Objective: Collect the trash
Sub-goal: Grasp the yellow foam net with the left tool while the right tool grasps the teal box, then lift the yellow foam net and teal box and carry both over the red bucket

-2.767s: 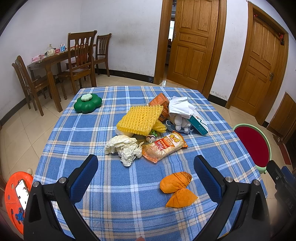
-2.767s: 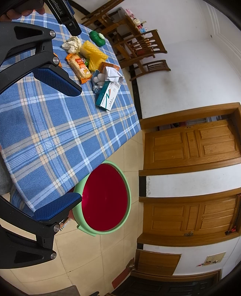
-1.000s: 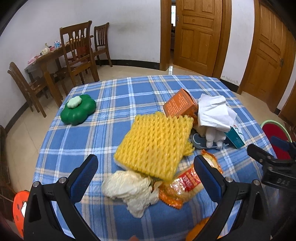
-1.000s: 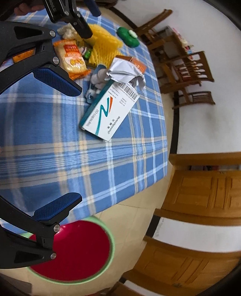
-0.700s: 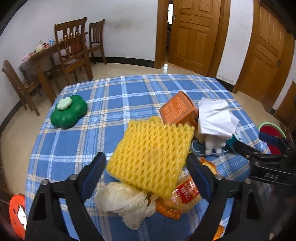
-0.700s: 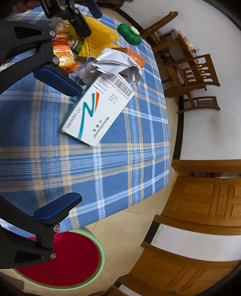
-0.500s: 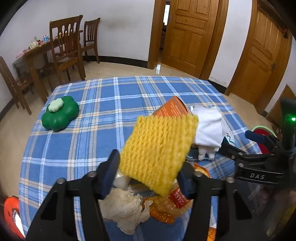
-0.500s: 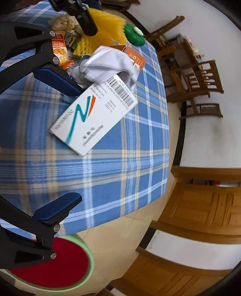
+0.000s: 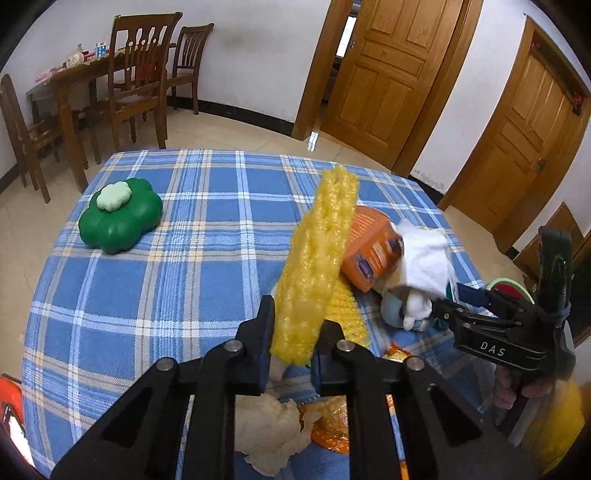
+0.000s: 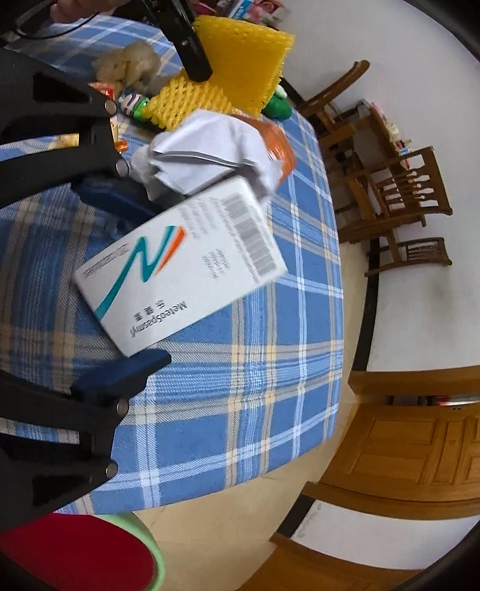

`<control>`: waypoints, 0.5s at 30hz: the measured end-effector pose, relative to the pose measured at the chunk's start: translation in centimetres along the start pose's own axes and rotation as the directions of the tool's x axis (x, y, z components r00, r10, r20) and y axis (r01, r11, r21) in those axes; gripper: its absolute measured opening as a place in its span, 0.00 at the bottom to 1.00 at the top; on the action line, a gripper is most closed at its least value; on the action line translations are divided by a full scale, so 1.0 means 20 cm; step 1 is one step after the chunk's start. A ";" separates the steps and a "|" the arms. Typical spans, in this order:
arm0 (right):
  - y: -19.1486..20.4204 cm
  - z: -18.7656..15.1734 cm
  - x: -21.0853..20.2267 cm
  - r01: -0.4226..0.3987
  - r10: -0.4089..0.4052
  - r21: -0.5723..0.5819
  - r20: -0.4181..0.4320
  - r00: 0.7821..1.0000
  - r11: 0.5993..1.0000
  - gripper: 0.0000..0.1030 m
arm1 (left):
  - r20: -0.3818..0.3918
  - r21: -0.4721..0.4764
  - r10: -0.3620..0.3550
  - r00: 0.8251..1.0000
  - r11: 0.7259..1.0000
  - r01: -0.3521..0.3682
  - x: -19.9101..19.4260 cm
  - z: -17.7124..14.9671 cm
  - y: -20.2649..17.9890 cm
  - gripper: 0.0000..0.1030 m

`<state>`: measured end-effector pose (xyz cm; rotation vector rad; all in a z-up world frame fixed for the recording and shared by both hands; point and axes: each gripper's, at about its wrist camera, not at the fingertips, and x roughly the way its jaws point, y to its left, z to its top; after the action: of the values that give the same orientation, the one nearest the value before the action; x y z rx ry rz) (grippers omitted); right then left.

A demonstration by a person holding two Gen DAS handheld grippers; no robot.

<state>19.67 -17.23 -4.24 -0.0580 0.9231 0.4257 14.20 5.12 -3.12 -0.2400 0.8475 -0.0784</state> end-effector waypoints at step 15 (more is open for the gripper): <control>-0.01 -0.12 -0.23 -0.010 0.008 0.031 0.067 0.998 0.999 0.31 | 0.054 -0.002 -0.050 0.997 0.999 0.050 -0.16 -0.01 -0.05 0.13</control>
<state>15.45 -19.44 -2.01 -0.0111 0.8642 0.4190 11.85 4.70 -0.66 -0.2651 0.7884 -0.1168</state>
